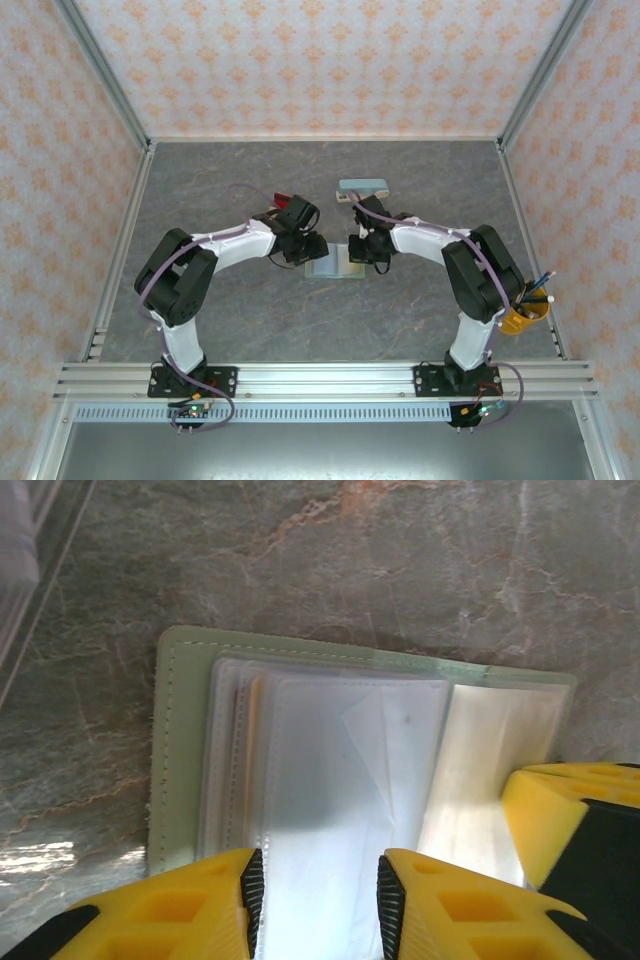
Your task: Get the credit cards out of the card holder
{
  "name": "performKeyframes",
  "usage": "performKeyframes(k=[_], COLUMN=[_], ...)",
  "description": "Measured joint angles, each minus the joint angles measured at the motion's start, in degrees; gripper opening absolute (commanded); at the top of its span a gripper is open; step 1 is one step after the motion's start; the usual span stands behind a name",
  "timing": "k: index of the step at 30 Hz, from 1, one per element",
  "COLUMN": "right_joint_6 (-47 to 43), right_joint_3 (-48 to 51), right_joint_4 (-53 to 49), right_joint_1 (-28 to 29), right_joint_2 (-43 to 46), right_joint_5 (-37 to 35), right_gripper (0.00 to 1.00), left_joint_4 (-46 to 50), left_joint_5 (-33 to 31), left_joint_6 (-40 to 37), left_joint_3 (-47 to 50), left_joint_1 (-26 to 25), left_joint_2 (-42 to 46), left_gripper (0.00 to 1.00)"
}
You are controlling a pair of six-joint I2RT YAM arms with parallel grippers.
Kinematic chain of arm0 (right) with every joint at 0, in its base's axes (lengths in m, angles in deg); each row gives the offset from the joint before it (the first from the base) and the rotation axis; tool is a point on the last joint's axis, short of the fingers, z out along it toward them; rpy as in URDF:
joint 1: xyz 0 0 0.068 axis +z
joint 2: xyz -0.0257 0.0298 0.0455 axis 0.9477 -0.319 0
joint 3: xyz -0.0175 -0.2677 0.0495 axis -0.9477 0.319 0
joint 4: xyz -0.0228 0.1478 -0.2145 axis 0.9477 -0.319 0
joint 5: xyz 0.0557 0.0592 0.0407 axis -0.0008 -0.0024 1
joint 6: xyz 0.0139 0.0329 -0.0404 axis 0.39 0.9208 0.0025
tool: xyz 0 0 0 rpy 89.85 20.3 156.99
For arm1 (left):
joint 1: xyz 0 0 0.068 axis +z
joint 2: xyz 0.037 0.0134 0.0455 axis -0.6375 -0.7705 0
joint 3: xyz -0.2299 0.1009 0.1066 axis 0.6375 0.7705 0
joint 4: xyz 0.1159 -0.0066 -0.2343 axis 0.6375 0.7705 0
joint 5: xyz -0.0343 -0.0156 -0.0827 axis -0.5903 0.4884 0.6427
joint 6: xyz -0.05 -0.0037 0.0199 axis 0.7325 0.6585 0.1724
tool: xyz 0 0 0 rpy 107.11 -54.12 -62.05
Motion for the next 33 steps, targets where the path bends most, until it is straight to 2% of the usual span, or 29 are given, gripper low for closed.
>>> performKeyframes(k=[9,33], right_joint_6=[0.00,0.22], right_joint_3=[0.00,-0.02], right_joint_4=[0.00,0.04], right_joint_1=[-0.22,-0.37], right_joint_2=[-0.04,-0.26], right_joint_5=[0.46,0.92], right_gripper=[0.10,0.10], left_joint_4=[2.54,4.17], left_joint_5=[-1.70,-0.61], left_joint_6=[0.04,-0.02], left_joint_3=[-2.19,-5.01], left_joint_1=[-0.68,-1.51], left_joint_2=[-0.83,-4.22], left_gripper=[0.38,0.37])
